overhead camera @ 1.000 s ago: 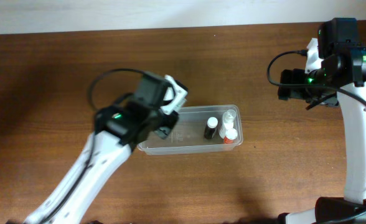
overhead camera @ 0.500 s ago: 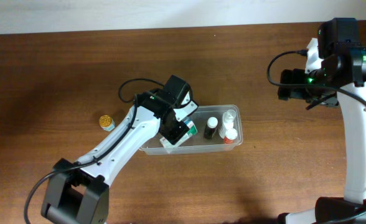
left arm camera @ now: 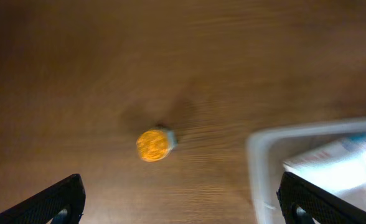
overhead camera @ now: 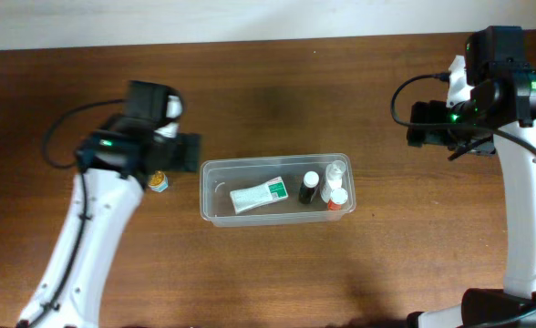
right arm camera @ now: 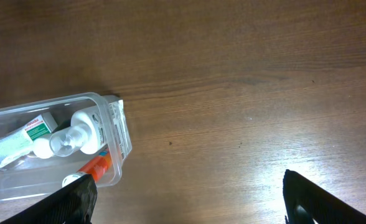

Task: Pack container
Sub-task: 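Move left gripper to the amber jar and grasp it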

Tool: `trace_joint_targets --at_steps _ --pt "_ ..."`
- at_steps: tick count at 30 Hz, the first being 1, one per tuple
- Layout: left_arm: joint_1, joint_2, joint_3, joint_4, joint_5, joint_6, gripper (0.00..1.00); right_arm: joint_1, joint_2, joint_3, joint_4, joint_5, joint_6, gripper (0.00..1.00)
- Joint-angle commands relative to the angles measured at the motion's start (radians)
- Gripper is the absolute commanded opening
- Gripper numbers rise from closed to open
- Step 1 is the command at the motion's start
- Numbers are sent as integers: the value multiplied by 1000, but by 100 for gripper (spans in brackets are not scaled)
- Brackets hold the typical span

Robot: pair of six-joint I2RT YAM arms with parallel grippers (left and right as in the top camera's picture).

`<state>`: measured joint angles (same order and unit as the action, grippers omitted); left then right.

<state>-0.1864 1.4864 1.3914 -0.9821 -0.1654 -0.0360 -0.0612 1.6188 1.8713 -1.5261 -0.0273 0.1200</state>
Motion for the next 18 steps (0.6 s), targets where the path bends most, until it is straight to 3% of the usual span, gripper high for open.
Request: trace_joint_targets --at_steps 1,7,18 --pt "135 91 -2 -2 104 -84 99 -6 -6 -6 1 -6 -9 87" --pt "234 267 -2 -2 156 -84 99 -6 -6 -13 2 -6 -9 87" --pt "243 497 -2 35 174 -84 99 -6 -6 -16 5 -6 -9 87"
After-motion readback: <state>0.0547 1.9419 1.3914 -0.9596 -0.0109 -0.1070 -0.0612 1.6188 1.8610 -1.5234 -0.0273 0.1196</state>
